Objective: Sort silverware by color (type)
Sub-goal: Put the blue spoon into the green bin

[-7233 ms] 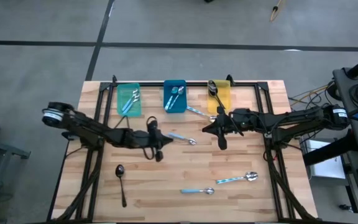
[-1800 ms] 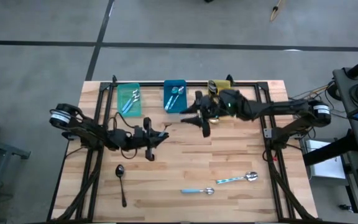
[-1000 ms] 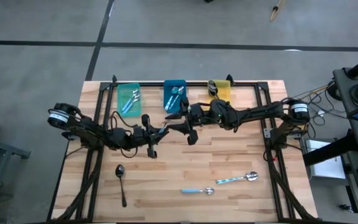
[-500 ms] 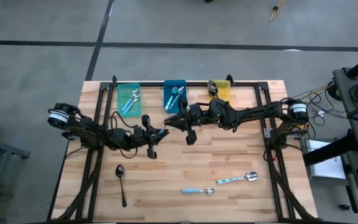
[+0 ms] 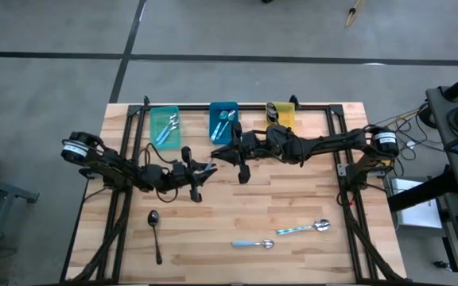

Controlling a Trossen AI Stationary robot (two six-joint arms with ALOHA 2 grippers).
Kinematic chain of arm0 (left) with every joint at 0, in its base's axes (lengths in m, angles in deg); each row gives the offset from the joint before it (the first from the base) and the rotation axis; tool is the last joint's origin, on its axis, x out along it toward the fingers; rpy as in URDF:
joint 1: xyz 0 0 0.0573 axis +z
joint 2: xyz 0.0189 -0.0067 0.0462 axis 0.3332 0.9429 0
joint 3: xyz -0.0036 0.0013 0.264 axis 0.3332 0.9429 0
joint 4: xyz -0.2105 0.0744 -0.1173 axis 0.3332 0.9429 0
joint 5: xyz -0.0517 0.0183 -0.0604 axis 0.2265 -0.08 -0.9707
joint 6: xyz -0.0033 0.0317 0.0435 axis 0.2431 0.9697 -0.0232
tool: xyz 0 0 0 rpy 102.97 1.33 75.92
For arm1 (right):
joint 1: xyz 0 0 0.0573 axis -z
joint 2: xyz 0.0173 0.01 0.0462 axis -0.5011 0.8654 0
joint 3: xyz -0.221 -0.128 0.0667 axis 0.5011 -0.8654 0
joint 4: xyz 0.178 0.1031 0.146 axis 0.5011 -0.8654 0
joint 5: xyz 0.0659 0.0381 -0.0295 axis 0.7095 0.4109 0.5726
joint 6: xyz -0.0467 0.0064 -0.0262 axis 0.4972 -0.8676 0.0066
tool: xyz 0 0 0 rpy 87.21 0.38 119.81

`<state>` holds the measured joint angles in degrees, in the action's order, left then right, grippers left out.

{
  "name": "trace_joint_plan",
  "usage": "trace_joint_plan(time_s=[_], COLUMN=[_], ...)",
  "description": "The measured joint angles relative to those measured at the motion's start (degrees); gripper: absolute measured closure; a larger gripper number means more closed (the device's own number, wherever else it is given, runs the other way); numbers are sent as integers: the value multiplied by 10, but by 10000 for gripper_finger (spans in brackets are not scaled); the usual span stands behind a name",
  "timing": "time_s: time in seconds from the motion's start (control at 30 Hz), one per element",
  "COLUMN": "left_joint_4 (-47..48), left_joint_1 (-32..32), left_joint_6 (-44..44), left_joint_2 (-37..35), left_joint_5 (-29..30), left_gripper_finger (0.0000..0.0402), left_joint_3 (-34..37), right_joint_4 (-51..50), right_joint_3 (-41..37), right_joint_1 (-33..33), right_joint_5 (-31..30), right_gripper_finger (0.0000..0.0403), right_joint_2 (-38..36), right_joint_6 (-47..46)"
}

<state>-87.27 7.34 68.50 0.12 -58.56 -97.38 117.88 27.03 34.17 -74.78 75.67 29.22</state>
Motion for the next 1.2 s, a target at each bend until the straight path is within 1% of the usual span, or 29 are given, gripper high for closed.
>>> trace_joint_plan(time_s=[0.2, 0.4, 0.47, 0.57, 0.63, 0.8, 0.9, 1.03, 1.2], left_joint_4=[16, 46, 71, 113, 139, 180, 180, 196, 254], left_joint_1=[0, 0, 0, 1, 1, 2, 3, 15, 38], left_joint_6=[0, 0, 0, -2, -11, -34, -29, -5, -3], left_joint_2=[0, 0, 0, -1, -1, -1, -1, -1, 2], left_joint_5=[24, 86, 98, 103, 118, 191, 214, 216, 219], left_gripper_finger=[286, 207, 187, 165, 156, 153, 153, 158, 171], left_joint_3=[-1, -1, -1, -1, -1, -1, -14, -50, -101], right_joint_4=[-29, -86, -109, -153, -186, -257, -259, -250, -236], right_joint_3=[0, 0, 0, -1, -1, -1, -2, -7, -7], right_joint_1=[0, -1, -1, -1, -1, -1, -3, -8, -9], right_joint_5=[-7, -33, -57, -110, -158, -272, -326, -355, -373], right_gripper_finger=[394, 394, 394, 395, 395, 395, 395, 395, 395], right_joint_2=[-8, -26, -33, -49, -57, -59, -48, -28, -22], right_joint_6=[11, 26, 31, 48, 59, 74, 71, 57, 40])
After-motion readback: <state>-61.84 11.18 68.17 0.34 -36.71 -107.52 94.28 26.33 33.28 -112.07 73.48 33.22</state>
